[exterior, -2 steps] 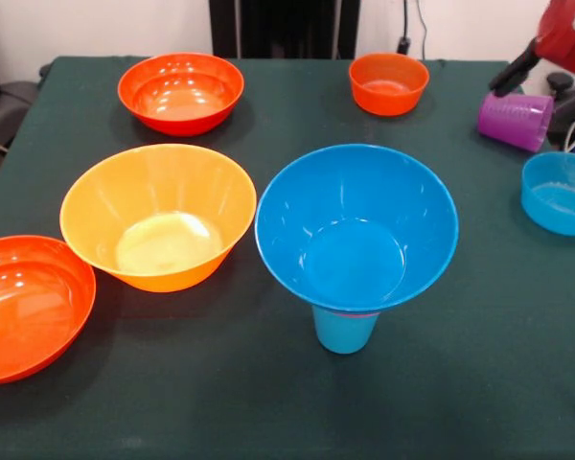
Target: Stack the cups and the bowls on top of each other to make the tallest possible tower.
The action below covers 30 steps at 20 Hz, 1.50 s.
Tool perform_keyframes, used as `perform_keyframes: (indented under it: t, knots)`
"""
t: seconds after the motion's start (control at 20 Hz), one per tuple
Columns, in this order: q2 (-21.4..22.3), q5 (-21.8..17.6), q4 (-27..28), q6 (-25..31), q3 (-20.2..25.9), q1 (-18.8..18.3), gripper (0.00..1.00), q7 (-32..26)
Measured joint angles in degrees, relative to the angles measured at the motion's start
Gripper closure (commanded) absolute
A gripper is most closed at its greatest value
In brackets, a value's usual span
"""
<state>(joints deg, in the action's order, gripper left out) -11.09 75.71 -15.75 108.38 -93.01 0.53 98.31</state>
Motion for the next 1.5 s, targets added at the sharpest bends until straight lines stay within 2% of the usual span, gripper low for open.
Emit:
perform_keyframes:
  t: [0.2,0.35,0.5,0.7,0.9,0.95,1.25,1.3,1.5]
  knots:
    - [0.56,-5.13,-1.09,0.00,5.50,2.74,0.00,0.00]
    - [0.99,-6.96,-1.77,-0.06,7.61,3.56,0.00,0.00]
    - [2.08,-10.42,-3.37,-1.64,11.68,4.73,0.00,0.00]
    - [2.60,-12.28,-3.31,-3.76,14.00,4.22,0.00,0.00]
    - [2.13,-11.34,-0.15,-3.98,13.69,1.04,0.00,0.00]
    - [1.57,-9.17,2.59,-3.98,12.29,-1.62,0.00,0.00]
    - [0.13,0.61,8.31,-3.98,5.21,-8.62,0.00,0.00]
    - [-0.31,5.77,9.70,-3.99,0.75,-11.42,0.00,0.00]
    - [-0.56,14.32,10.45,-3.98,-7.79,-15.27,0.00,0.00]
